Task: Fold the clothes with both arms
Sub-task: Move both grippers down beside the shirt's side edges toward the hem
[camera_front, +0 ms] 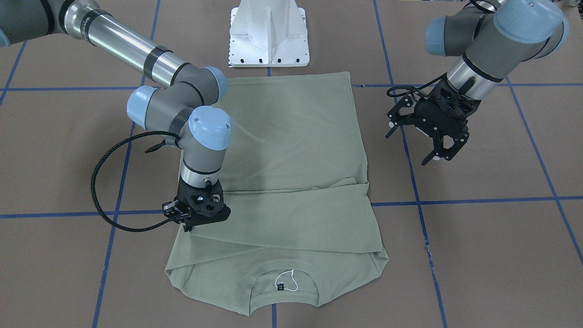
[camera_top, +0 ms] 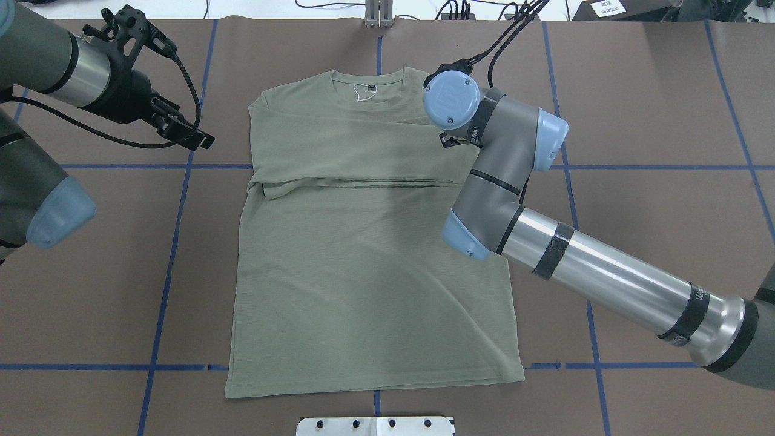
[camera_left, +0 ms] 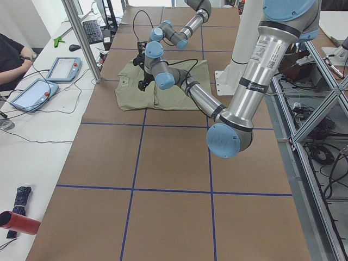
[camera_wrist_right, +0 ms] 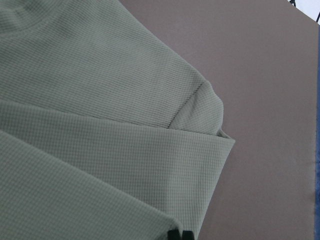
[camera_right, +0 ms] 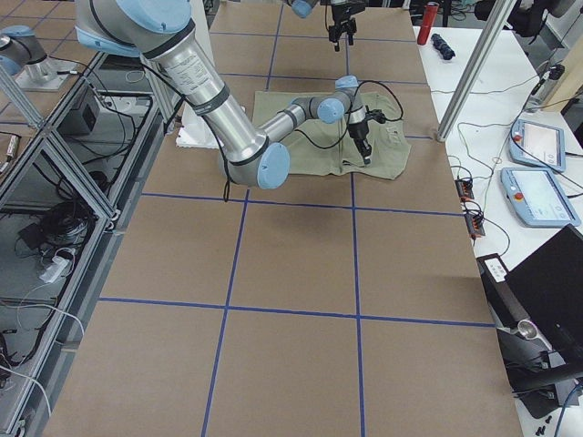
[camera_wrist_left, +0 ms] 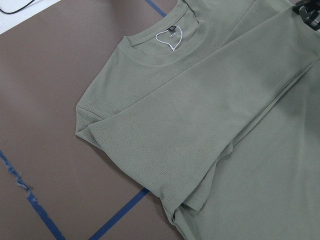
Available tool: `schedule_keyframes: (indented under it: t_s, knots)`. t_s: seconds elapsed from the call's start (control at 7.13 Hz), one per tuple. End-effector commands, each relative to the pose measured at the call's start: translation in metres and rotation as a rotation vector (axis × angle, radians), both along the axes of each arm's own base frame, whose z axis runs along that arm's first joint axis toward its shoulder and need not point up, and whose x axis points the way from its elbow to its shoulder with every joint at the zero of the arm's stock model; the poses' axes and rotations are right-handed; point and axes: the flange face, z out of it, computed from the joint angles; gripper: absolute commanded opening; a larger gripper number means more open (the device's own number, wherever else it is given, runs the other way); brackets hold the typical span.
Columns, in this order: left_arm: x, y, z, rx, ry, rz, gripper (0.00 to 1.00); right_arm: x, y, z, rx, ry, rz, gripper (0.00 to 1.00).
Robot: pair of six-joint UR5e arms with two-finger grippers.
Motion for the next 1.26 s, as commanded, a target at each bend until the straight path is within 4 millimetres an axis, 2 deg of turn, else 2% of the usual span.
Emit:
schedule_keyframes:
  t_s: [0.0, 0.14, 0.28, 0.42, 0.7, 0.84, 0.98, 1.12]
  knots:
    - [0.000, 0.000, -0.001, -0.004, 0.002, -0.004, 1.00, 0.002, -0.005, -0.014, 0.029, -0.066, 0.016, 1.00]
    - [0.000, 0.002, -0.005, -0.070, 0.025, -0.047, 1.00, 0.014, -0.011, -0.023, -0.012, -0.168, -0.005, 1.00]
    - [-0.002, 0.003, -0.011, -0.145, 0.051, -0.106, 1.00, 0.035, 0.002, -0.035, -0.074, -0.281, 0.015, 1.00]
    - [-0.005, 0.009, -0.019, -0.187, 0.070, -0.193, 1.00, 0.069, 0.035, -0.032, -0.091, -0.362, 0.038, 1.00]
    - [0.020, 0.087, -0.010, -0.330, 0.107, -0.258, 1.00, 0.130, 0.130, -0.018, -0.171, -0.496, 0.092, 1.00]
    - [0.028, 0.126, -0.011, -0.393, 0.131, -0.279, 1.00, 0.147, 0.179, -0.014, -0.245, -0.562, 0.164, 1.00]
    - [0.038, 0.160, -0.010, -0.461, 0.187, -0.292, 1.00, 0.142, 0.233, -0.020, -0.276, -0.607, 0.224, 1.00]
    - [0.063, 0.196, 0.008, -0.526, 0.228, -0.333, 1.00, 0.130, 0.284, -0.013, -0.286, -0.621, 0.284, 0.99]
